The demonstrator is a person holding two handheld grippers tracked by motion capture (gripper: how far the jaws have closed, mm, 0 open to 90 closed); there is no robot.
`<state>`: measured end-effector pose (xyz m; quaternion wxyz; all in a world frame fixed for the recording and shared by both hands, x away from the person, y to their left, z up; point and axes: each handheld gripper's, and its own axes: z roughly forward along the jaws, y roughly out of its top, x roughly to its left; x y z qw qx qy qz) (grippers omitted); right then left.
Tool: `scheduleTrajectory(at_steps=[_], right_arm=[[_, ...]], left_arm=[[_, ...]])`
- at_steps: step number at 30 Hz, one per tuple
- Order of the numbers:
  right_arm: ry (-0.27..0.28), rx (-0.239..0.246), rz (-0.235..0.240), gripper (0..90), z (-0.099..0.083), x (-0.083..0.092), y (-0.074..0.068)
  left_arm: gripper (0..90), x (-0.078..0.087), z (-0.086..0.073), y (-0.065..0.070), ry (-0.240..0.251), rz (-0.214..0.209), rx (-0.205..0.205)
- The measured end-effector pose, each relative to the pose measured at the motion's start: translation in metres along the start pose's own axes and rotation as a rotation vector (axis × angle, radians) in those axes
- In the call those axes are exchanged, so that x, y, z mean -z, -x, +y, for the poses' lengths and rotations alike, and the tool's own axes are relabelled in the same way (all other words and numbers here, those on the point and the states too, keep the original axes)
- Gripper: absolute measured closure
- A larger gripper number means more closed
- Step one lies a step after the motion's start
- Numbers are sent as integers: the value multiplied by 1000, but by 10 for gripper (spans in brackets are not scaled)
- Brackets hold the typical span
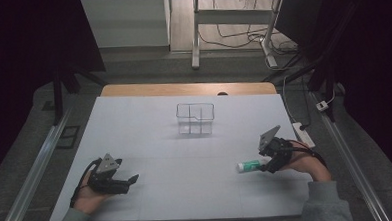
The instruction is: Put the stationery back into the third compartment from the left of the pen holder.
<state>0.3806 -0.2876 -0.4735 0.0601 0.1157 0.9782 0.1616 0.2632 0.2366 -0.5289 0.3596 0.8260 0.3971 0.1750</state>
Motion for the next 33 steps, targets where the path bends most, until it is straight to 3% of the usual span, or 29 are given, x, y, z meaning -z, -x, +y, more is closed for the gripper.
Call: scheduleTrajectory(at_steps=[13,17,24,28,33], right_arm=[[-56,38,-6,524,2,-11,-2],[-73,68,-27,593,1,-14,-4],[-49,124,-28,640,0,-13,-5],[0,120,-38,641,2,-7,-6],[90,66,-62,641,8,4,-3]], left_arm=[[141,-1,0,0,-12,-5,-5],[141,-1,0,1,-17,-7,-8],[140,-2,0,1,-20,-8,-9],[140,-2,0,1,-20,-8,-11],[140,-2,0,1,-18,-7,-13]])
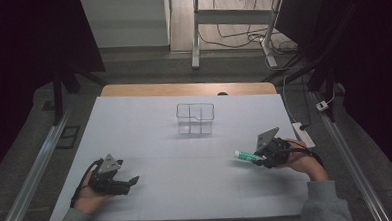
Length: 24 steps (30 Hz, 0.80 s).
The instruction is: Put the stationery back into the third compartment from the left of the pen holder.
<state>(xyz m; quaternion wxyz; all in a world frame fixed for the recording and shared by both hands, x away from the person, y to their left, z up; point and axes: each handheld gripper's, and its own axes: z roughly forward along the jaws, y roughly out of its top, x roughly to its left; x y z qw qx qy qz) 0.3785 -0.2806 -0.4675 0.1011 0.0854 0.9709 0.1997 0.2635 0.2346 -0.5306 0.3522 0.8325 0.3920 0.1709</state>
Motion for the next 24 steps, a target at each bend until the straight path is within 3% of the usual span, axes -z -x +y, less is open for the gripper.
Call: scheduleTrajectory(at_steps=[7,24], right_arm=[[131,-86,11,642,12,2,2],[159,-259,72,641,35,-15,-3]], left_arm=[[140,0,0,0,2,2,-3],[142,1,1,2,14,5,-8]])
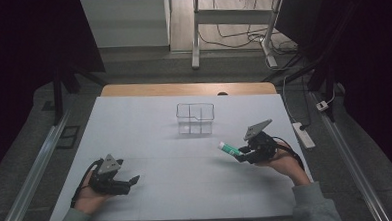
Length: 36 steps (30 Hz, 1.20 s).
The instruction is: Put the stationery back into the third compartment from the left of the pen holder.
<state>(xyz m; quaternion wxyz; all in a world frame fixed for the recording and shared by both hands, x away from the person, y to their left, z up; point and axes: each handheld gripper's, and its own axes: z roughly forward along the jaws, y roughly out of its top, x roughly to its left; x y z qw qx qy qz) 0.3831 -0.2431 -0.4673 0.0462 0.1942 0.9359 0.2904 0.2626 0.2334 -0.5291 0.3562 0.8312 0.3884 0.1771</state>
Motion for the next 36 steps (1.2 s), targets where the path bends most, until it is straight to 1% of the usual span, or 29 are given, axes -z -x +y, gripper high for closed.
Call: scheduleTrajectory(at_steps=[2,5,8,11,13,15,19,21,25,28,29,31,36], right_arm=[[10,-28,6,641,0,-1,0],[42,-76,29,641,0,-3,0],[50,-99,27,641,1,-6,-1],[70,-110,36,641,3,-8,-3],[75,-112,32,641,5,-9,-5],[71,-114,30,641,6,-11,-6],[67,-145,45,641,7,-15,-7],[75,-153,55,641,8,-17,-7],[76,-165,56,641,11,-19,-9],[84,-173,67,641,13,-21,-11],[88,-168,74,641,14,-22,-12],[98,-168,87,641,15,-24,-13],[98,-180,104,641,17,-28,-15]], left_arm=[[142,0,0,0,2,0,0],[142,0,0,0,3,3,-1],[143,1,1,0,11,1,-5],[142,1,1,1,12,0,-7],[143,0,1,1,13,1,-7],[143,0,2,1,15,1,-7],[147,1,2,2,19,1,-18],[148,1,3,3,22,0,-29],[147,1,6,5,33,-9,-47],[146,1,9,7,43,-17,-64],[146,0,10,8,46,-17,-70],[146,-1,12,10,46,-19,-83],[153,-5,21,14,44,-21,-114]])
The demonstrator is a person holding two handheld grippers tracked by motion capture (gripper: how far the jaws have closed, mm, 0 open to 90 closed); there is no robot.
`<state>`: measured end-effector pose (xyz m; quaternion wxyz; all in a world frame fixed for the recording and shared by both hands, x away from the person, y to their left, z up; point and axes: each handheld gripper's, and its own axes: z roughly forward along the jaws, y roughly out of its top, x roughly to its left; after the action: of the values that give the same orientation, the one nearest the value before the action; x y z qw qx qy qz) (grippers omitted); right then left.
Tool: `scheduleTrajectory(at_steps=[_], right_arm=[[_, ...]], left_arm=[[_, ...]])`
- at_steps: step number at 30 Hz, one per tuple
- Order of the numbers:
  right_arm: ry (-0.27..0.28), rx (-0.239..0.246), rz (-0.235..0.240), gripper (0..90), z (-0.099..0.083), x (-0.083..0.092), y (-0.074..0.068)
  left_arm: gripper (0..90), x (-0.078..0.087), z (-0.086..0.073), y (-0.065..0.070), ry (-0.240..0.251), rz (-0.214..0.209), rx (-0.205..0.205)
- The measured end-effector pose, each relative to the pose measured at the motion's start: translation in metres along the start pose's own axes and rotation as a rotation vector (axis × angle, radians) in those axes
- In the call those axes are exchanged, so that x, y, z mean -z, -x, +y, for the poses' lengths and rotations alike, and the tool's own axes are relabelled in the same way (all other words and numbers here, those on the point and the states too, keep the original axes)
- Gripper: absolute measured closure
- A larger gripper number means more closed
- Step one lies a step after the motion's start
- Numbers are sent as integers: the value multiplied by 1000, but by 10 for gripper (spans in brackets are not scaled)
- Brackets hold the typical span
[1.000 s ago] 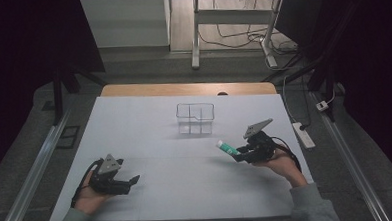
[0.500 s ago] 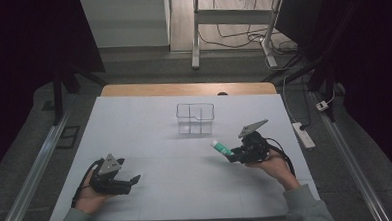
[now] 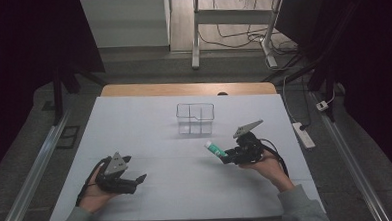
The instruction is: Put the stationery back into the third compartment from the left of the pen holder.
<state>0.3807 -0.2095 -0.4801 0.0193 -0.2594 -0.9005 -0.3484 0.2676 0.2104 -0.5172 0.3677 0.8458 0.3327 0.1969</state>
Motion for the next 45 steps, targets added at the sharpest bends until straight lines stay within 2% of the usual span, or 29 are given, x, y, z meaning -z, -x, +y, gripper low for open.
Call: scheduleTrajectory(at_steps=[8,12,16,23,29,40,45], right_arm=[[-11,-4,8,641,3,-6,-5],[-23,-2,-5,641,6,-11,-9],[-33,-3,-2,641,11,-17,-12],[-64,28,25,641,20,-29,-20],[-93,37,48,641,21,-34,-23],[-132,77,85,641,27,-46,-32],[-151,81,98,641,29,-50,-36]], left_arm=[[165,-9,19,11,21,-24,-65],[168,-12,28,18,17,-15,-112],[182,-16,40,27,27,-24,-163],[181,-29,62,41,19,-54,-237],[185,-38,70,47,2,-77,-269],[196,-50,80,50,-52,-119,-287],[199,-55,84,54,-59,-108,-318]])
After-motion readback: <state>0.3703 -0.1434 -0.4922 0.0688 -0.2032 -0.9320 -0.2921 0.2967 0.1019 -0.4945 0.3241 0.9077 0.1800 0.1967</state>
